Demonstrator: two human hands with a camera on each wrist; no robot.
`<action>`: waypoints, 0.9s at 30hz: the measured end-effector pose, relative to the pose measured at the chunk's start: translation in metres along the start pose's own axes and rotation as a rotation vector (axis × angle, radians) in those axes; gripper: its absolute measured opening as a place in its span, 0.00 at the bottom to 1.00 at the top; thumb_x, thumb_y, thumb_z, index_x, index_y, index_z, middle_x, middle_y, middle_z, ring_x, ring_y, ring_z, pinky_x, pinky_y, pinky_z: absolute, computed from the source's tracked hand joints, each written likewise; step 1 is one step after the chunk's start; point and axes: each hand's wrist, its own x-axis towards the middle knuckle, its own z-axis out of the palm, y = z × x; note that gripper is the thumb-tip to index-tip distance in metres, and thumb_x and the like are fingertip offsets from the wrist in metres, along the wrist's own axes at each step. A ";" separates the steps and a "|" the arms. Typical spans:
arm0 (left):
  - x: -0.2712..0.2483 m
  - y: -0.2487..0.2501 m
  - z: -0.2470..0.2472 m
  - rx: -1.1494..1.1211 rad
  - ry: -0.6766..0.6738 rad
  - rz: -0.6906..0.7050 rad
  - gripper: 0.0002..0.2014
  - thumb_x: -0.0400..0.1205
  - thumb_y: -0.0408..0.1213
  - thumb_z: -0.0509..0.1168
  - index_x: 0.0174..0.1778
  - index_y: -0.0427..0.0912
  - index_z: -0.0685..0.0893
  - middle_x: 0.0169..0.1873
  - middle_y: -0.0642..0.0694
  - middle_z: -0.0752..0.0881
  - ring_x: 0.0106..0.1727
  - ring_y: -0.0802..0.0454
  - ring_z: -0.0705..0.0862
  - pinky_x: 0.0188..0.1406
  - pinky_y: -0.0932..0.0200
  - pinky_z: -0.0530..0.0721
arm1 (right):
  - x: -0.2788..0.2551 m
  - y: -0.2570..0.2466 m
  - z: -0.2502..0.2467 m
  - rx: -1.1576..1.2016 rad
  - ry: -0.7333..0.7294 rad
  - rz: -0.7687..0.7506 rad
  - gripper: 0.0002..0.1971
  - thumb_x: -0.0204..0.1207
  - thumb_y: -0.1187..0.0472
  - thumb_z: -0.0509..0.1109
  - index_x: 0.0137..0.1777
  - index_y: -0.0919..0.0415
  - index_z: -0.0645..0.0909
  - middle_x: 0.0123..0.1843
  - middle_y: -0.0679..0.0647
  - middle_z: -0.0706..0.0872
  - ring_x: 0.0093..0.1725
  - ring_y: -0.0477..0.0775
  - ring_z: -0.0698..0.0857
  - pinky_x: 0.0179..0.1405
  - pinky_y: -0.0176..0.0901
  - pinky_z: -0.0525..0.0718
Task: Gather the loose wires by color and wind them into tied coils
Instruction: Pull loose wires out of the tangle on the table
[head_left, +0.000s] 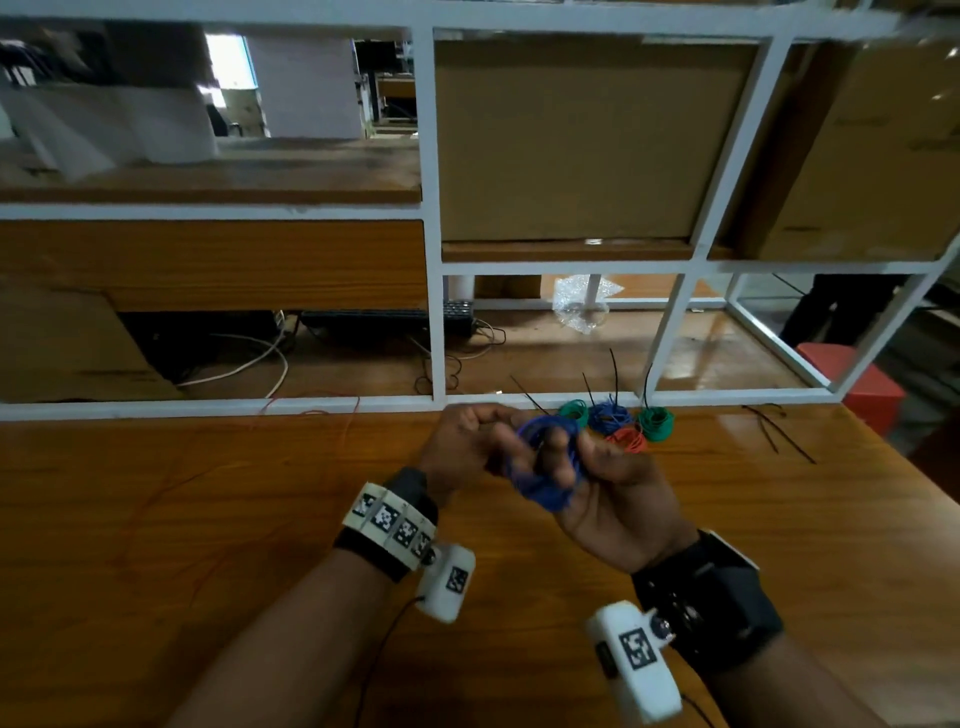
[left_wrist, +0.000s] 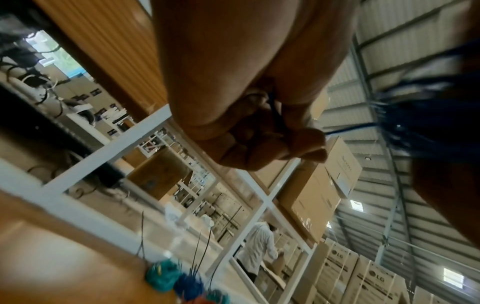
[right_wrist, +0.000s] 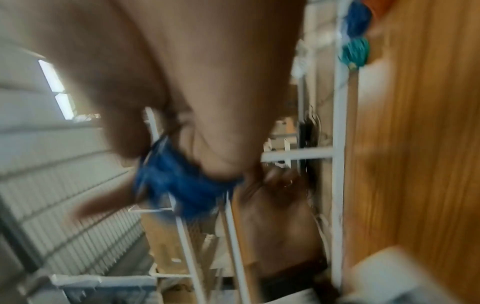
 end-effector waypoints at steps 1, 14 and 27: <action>-0.003 -0.009 0.008 -0.002 0.047 -0.040 0.10 0.86 0.30 0.64 0.46 0.38 0.91 0.34 0.42 0.88 0.31 0.43 0.83 0.28 0.55 0.82 | 0.004 0.000 0.001 0.079 0.068 -0.057 0.10 0.88 0.62 0.67 0.61 0.70 0.83 0.53 0.65 0.91 0.76 0.65 0.81 0.82 0.56 0.75; -0.050 -0.028 0.017 -0.254 -0.184 -0.250 0.19 0.87 0.53 0.62 0.57 0.43 0.90 0.53 0.37 0.90 0.41 0.45 0.86 0.35 0.52 0.81 | -0.007 -0.005 0.004 -0.201 0.316 -0.098 0.10 0.77 0.59 0.78 0.45 0.66 0.83 0.25 0.55 0.77 0.40 0.60 0.87 0.39 0.49 0.88; -0.041 -0.005 0.040 -0.092 -0.120 -0.055 0.23 0.84 0.55 0.67 0.54 0.35 0.89 0.43 0.39 0.91 0.44 0.40 0.85 0.37 0.50 0.81 | -0.016 -0.015 -0.018 -0.257 0.100 -0.012 0.10 0.82 0.58 0.73 0.42 0.64 0.83 0.21 0.52 0.79 0.37 0.58 0.84 0.48 0.51 0.78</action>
